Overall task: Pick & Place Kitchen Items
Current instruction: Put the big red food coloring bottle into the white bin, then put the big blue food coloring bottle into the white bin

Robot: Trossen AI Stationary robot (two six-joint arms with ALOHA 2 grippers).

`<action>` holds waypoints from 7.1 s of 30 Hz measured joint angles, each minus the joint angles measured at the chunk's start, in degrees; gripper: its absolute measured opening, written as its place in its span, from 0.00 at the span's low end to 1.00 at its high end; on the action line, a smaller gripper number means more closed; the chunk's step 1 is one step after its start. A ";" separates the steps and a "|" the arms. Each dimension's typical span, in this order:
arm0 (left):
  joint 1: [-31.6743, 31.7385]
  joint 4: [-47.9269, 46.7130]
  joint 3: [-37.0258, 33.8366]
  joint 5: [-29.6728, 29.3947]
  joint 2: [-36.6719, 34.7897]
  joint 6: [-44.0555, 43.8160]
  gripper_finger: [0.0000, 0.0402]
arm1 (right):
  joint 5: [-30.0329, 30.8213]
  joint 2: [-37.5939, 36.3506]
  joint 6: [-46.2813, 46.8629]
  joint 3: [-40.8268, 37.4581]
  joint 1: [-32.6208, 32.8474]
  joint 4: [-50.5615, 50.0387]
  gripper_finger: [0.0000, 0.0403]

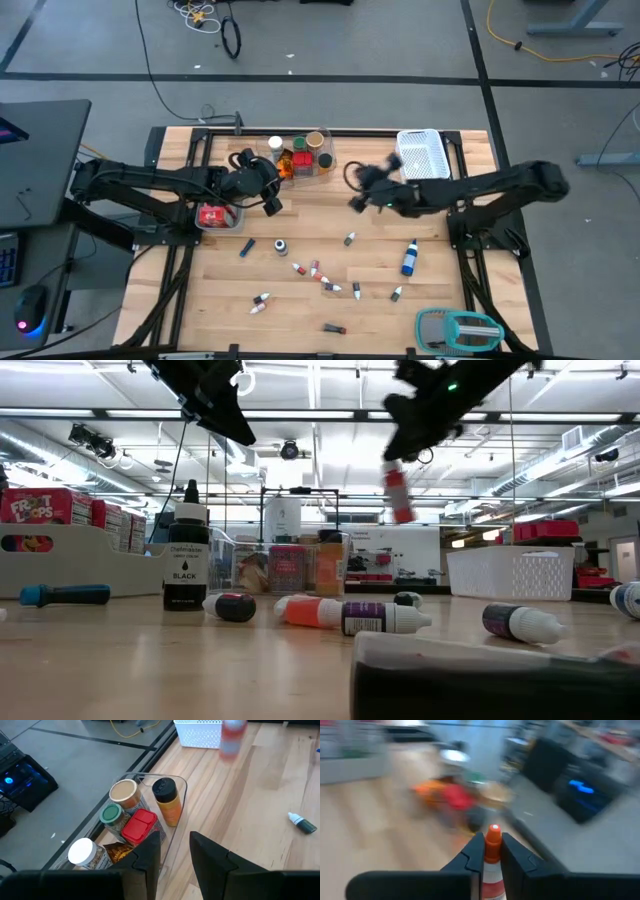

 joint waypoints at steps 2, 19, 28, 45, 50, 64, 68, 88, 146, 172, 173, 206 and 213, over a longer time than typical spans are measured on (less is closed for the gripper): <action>0.00 0.00 0.01 0.01 0.00 0.00 0.28 | 5.81 -3.79 4.50 0.00 -0.02 -8.43 0.10; 0.02 0.20 0.02 0.00 0.00 0.25 0.28 | 17.03 -13.33 37.80 -0.08 -12.19 -46.50 0.11; 0.02 0.22 0.02 0.00 0.00 0.98 0.28 | 13.66 -13.26 29.09 -10.78 -26.00 -28.50 0.12; -0.02 0.22 0.02 0.06 0.00 1.29 0.28 | -5.03 -13.26 9.31 -35.96 -37.43 32.50 0.12; 0.00 1.54 0.02 0.29 0.00 2.01 0.28 | -13.22 -12.96 3.63 -40.61 -37.68 47.96 0.12; -0.02 4.19 0.07 2.19 0.01 3.13 0.28 | -22.15 -6.11 7.03 -40.79 -34.53 48.80 0.12; -0.02 4.17 0.07 2.19 0.02 3.23 0.28 | -29.35 -5.98 4.88 -40.74 -31.13 49.49 0.12; -0.02 4.17 0.07 2.23 0.01 3.08 0.28 | -12.71 -5.88 -1.30 -40.92 -17.70 52.17 0.12; -0.02 2.89 0.04 5.25 0.01 2.80 0.28 | -41.57 -6.62 22.64 7.94 0.96 -29.54 0.51; -0.02 6.03 0.02 5.00 0.02 7.60 0.28 | -56.31 -6.51 92.47 -9.92 13.64 -47.29 0.51; -0.02 6.75 0.02 4.98 0.02 8.46 0.28 | -56.16 -6.51 93.59 -10.89 13.62 -46.46 0.51; 0.00 9.16 0.02 5.01 0.02 10.51 0.28 | -49.77 -6.71 90.89 -26.55 13.51 -26.88 0.30; 0.00 9.16 0.02 5.02 0.00 8.43 0.28 | -41.35 -6.47 81.83 -21.35 13.35 -22.54 0.33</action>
